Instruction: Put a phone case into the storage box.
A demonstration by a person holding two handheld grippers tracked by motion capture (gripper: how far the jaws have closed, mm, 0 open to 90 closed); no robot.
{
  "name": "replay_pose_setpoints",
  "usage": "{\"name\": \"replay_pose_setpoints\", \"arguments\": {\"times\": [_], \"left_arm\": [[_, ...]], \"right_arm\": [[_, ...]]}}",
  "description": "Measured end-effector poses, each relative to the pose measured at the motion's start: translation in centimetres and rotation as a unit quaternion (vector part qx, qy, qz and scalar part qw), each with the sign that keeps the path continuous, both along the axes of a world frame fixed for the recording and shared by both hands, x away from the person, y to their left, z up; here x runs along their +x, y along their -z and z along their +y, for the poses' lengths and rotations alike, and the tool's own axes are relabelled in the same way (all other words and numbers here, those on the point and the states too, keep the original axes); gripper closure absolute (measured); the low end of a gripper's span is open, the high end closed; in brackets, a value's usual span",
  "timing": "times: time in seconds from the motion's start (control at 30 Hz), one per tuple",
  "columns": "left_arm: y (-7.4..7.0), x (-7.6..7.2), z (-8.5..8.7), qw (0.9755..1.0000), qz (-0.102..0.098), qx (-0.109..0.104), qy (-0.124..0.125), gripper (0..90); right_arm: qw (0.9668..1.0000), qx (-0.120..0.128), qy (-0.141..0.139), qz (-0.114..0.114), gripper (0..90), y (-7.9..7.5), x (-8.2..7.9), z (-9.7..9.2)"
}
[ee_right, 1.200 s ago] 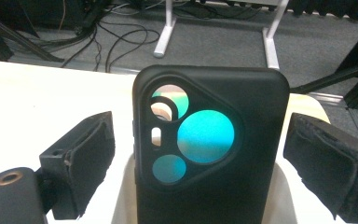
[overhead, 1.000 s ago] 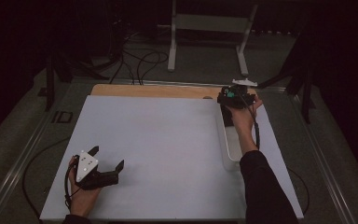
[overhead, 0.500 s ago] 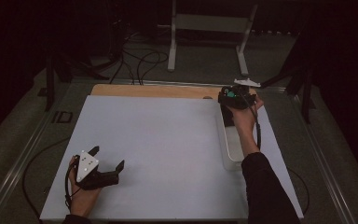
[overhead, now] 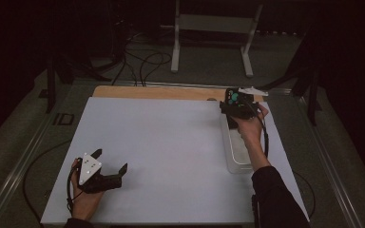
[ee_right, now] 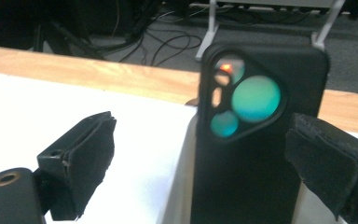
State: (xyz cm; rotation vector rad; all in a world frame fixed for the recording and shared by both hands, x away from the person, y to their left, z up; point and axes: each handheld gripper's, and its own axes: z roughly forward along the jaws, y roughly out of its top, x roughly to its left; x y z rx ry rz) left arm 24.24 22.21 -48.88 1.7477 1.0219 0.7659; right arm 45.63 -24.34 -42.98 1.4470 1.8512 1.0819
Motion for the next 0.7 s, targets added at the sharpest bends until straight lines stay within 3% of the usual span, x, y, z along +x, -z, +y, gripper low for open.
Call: {"name": "replay_pose_setpoints", "arguments": {"times": [0.43,0.7], "left_arm": [[0.0,0.1,-0.1,1.0,0.002,-0.001,0.001,0.0],[0.0,0.1,0.0,0.9999,0.007,-0.009,0.004,0.0]], "right_arm": [[0.9987,0.003,-0.05,-0.012,8.4,-0.6,-3.4,0.6],[0.9943,0.008,-0.103,-0.027,8.4,-1.0,-7.1,0.8]]}}
